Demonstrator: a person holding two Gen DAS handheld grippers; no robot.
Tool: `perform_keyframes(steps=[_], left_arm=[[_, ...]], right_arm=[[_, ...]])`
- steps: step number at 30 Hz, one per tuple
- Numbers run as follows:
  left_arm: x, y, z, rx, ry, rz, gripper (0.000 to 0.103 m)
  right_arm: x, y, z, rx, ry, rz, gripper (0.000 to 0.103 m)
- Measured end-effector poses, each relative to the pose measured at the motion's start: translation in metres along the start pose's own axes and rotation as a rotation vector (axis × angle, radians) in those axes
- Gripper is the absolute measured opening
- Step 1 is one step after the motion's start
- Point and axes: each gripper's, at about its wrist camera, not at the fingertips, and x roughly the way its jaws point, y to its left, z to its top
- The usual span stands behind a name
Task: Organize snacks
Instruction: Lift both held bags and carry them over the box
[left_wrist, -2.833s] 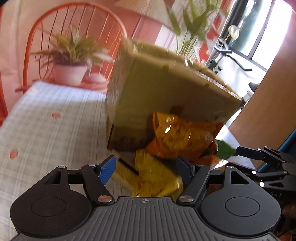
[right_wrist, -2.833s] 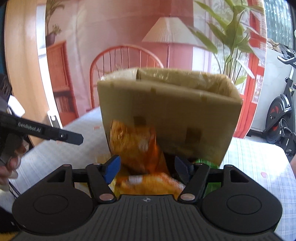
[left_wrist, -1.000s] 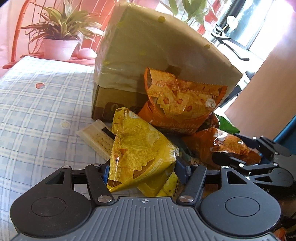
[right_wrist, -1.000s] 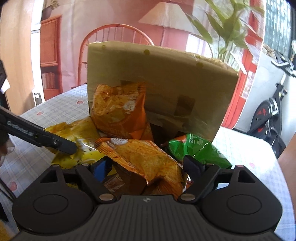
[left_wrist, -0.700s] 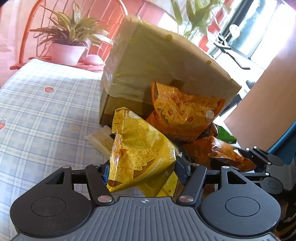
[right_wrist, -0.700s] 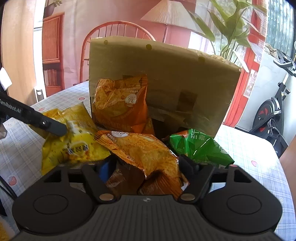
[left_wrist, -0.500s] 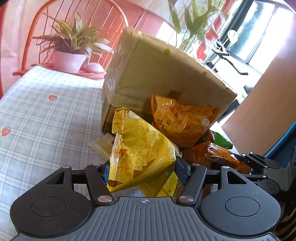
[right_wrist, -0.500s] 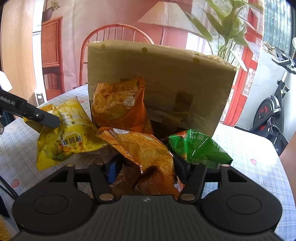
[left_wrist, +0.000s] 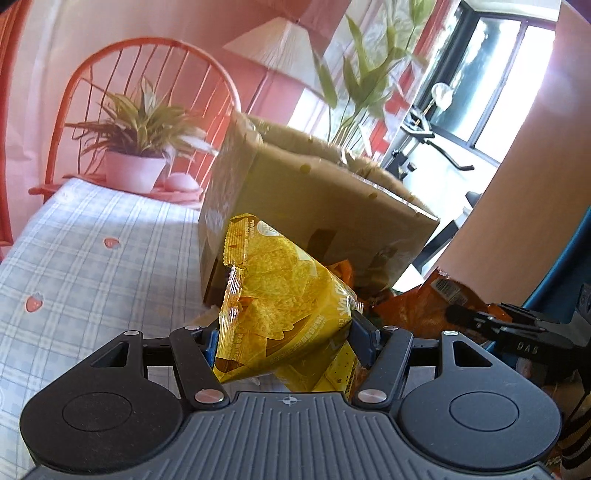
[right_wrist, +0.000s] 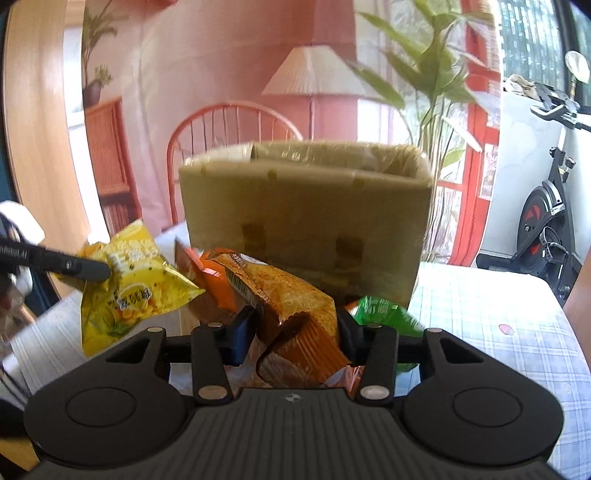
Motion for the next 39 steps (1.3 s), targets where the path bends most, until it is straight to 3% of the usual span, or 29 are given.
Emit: perform_keyframes(steps=[12, 23, 28, 33, 39], left_arm=[[-0.025, -0.006, 0.023, 0.020, -0.114, -0.003, 0.067], [-0.033, -0.029, 0.084, 0.128, -0.268, -0.018, 0.067], [-0.010, -0.050, 0.121, 0.199, -0.289, -0.018, 0.067], [0.032, -0.065, 0.156, 0.229, -0.273, 0.007, 0.067], [0.108, -0.065, 0.178, 0.229, -0.150, 0.075, 0.067]], right_arm=[[-0.025, -0.014, 0.036, 0.094, -0.127, 0.034, 0.048], [-0.029, -0.026, 0.093, 0.113, -0.282, 0.084, 0.048], [-0.008, -0.035, 0.128, 0.101, -0.328, 0.090, 0.048], [0.037, -0.047, 0.154, 0.147, -0.312, 0.080, 0.048], [0.103, -0.068, 0.163, 0.304, -0.208, 0.039, 0.048]])
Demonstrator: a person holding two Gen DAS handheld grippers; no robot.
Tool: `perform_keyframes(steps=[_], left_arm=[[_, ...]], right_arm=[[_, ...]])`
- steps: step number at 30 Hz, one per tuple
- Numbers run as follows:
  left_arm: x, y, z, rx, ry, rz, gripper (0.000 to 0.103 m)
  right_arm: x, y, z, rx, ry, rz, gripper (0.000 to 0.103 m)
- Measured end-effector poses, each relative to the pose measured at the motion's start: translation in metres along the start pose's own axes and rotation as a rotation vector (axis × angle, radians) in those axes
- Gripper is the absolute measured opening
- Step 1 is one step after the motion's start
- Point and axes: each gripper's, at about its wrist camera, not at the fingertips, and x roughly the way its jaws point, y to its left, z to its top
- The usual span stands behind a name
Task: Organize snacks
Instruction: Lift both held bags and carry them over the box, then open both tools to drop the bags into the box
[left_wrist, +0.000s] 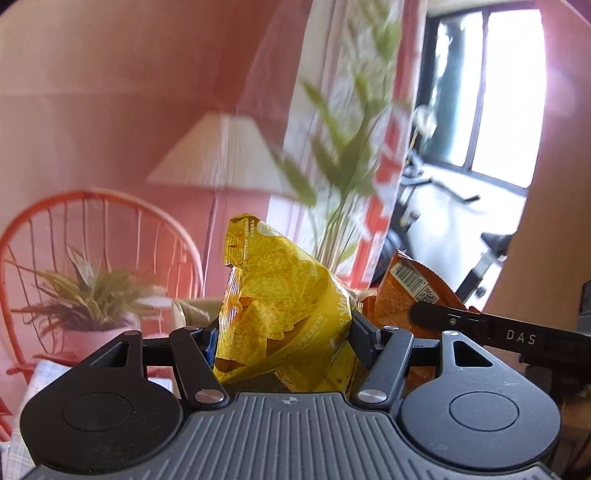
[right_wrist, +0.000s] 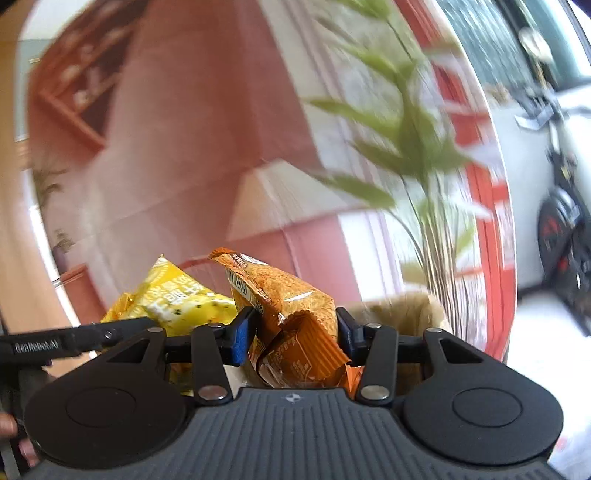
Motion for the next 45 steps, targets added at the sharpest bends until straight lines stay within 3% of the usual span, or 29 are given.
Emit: perform_keyframes(steps=[9, 20, 24, 29, 36, 40, 45], left_arm=[[0.056, -0.007, -0.006, 0.091, 0.116, 0.077, 0.067], [0.069, -0.015, -0.013, 0.179, 0.177, 0.135, 0.068], [0.069, -0.015, -0.015, 0.185, 0.196, 0.117, 0.069], [0.067, -0.016, -0.013, 0.203, 0.197, 0.148, 0.075], [0.035, -0.012, -0.004, 0.174, 0.147, 0.121, 0.075], [-0.005, -0.003, -0.005, 0.128, 0.129, 0.040, 0.087], [-0.057, 0.010, -0.018, 0.058, 0.099, -0.051, 0.093]], right_arm=[[0.041, -0.022, -0.013, 0.077, 0.082, -0.118, 0.048], [0.046, -0.030, -0.025, 0.098, 0.109, -0.190, 0.048], [0.046, -0.028, -0.025, 0.073, 0.109, -0.212, 0.049], [0.043, -0.024, -0.026, 0.018, 0.112, -0.252, 0.057], [0.022, -0.014, -0.024, -0.050, 0.079, -0.219, 0.061], [-0.003, -0.005, -0.028, -0.081, 0.058, -0.186, 0.061], [-0.040, 0.003, -0.041, -0.090, 0.028, -0.144, 0.067]])
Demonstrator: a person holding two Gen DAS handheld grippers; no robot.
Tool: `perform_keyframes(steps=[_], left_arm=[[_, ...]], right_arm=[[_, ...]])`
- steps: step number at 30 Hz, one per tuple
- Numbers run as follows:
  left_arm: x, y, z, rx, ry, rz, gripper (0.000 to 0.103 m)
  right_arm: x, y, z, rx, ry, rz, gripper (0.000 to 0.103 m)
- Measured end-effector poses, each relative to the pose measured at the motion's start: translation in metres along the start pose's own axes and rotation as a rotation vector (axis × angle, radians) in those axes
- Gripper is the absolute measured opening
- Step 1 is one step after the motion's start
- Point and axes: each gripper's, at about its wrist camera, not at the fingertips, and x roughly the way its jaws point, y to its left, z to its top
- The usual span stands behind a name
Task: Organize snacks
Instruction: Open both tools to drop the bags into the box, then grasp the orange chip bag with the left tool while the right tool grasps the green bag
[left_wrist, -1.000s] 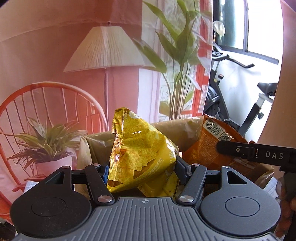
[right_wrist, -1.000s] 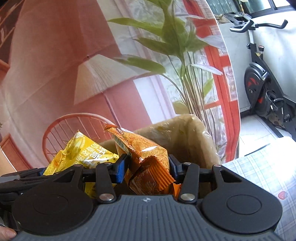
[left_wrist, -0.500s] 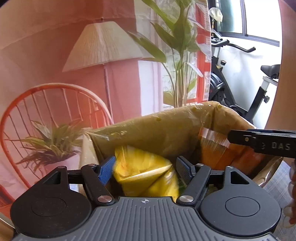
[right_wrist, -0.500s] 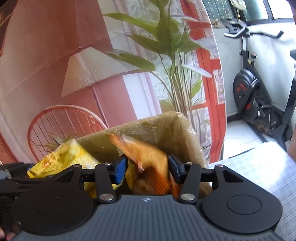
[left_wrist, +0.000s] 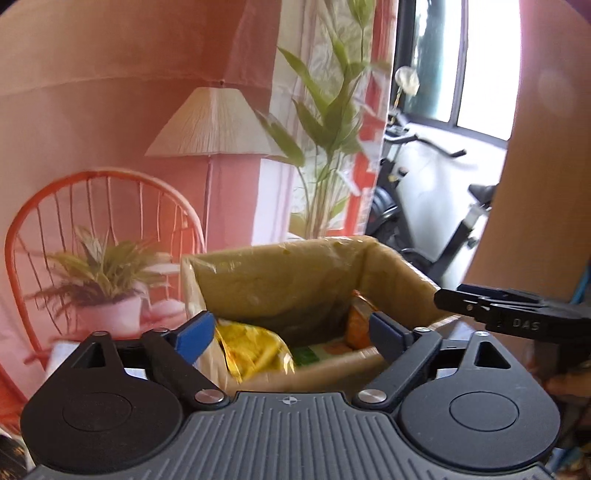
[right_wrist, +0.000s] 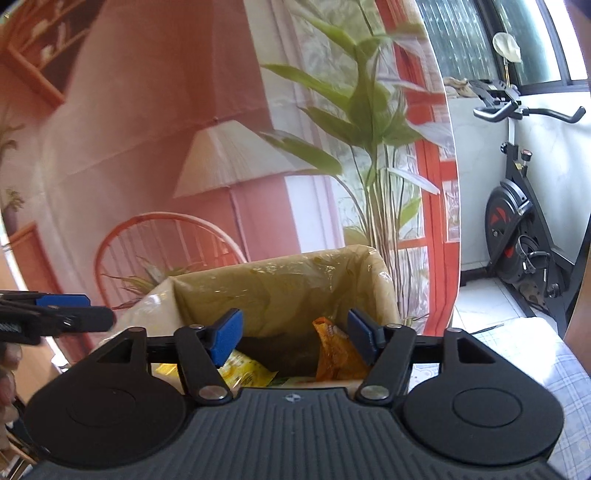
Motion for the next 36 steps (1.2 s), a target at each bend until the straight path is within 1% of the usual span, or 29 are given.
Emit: perform_keyframes(steps=[3, 5, 7, 9, 12, 14, 18, 22, 24, 30, 33, 35, 36], left_arm=[[-0.018, 0.009, -0.019, -0.050, 0.013, -0.032, 0.094], [-0.024, 0.015, -0.033, -0.080, 0.023, -0.033, 0.094], [-0.028, 0.020, -0.051, -0.109, 0.031, -0.024, 0.095], [-0.027, 0.023, -0.069, -0.142, 0.051, -0.020, 0.095], [-0.021, 0.028, -0.103, -0.208, 0.092, -0.046, 0.095], [-0.012, 0.031, -0.125, -0.264, 0.128, -0.057, 0.095], [0.002, 0.036, -0.158, -0.326, 0.181, -0.025, 0.095], [0.012, 0.040, -0.173, -0.364, 0.215, -0.033, 0.095], [0.017, 0.041, -0.176, -0.370, 0.227, -0.043, 0.095], [0.026, 0.037, -0.191, -0.380, 0.256, -0.042, 0.095], [0.031, 0.036, -0.195, -0.382, 0.268, -0.045, 0.094], [0.034, 0.035, -0.198, -0.384, 0.278, -0.049, 0.091], [0.034, 0.033, -0.200, -0.383, 0.281, -0.053, 0.091]], right_arm=[[-0.019, 0.001, -0.010, 0.004, -0.013, 0.015, 0.067], [-0.028, 0.001, -0.019, 0.007, -0.017, 0.023, 0.073], [-0.036, 0.003, -0.030, 0.005, -0.017, 0.024, 0.073], [-0.040, 0.004, -0.042, 0.001, -0.009, 0.022, 0.073], [-0.043, 0.007, -0.064, -0.014, 0.017, 0.014, 0.073], [-0.043, 0.007, -0.080, -0.018, 0.039, 0.004, 0.077], [-0.038, 0.004, -0.108, -0.025, 0.109, -0.021, 0.077], [-0.036, -0.007, -0.122, -0.002, 0.137, -0.037, 0.077], [-0.035, -0.011, -0.126, -0.007, 0.139, -0.052, 0.077], [-0.031, -0.018, -0.140, -0.030, 0.149, -0.089, 0.078], [-0.029, -0.019, -0.147, -0.045, 0.157, -0.103, 0.082], [-0.027, -0.020, -0.150, -0.049, 0.157, -0.119, 0.089], [-0.027, -0.021, -0.151, -0.048, 0.153, -0.127, 0.089]])
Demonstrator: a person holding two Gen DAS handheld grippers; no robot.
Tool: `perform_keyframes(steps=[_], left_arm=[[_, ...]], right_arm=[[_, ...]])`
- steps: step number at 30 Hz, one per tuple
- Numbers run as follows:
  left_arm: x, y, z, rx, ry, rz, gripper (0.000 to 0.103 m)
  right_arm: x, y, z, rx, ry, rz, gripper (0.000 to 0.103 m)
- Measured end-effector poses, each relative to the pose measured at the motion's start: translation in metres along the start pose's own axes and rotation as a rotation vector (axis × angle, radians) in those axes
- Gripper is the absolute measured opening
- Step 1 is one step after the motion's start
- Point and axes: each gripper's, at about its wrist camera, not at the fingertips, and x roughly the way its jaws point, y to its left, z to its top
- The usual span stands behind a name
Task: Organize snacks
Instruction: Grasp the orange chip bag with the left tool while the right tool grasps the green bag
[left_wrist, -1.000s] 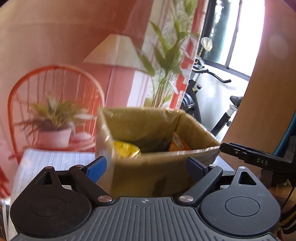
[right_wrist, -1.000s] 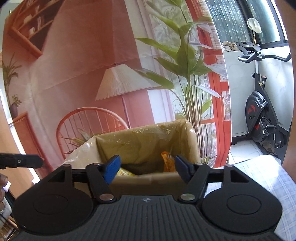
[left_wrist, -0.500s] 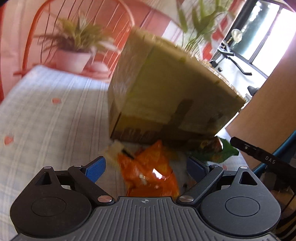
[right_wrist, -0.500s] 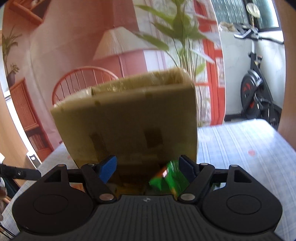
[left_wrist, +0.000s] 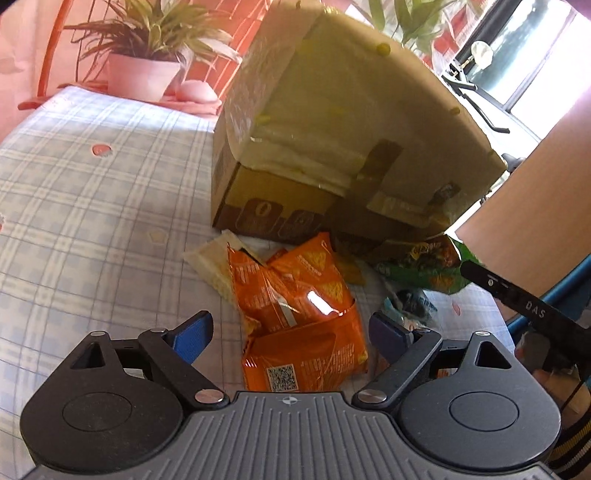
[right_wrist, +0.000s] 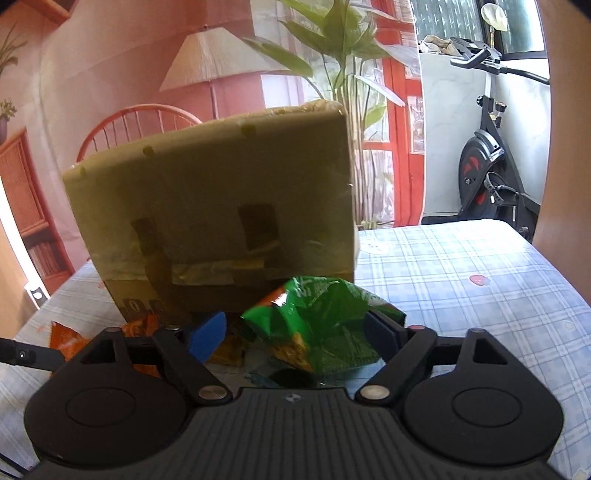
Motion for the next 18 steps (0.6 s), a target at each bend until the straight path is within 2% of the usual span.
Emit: perform_keyframes(steps=[5, 10, 18], left_arm=[[0.004, -0.002, -0.003, 0.007, 0.014, 0.001, 0.089], [0.008, 0.000, -0.006, -0.001, 0.026, 0.001, 0.084], [0.013, 0.004, -0.005, -0.024, 0.032, -0.018, 0.083]], right_arm=[[0.006, -0.005, 0.000, 0.016, -0.005, -0.018, 0.097], [0.008, -0.010, 0.001, 0.040, -0.013, -0.046, 0.099], [0.009, -0.021, -0.001, 0.149, 0.010, -0.027, 0.100]])
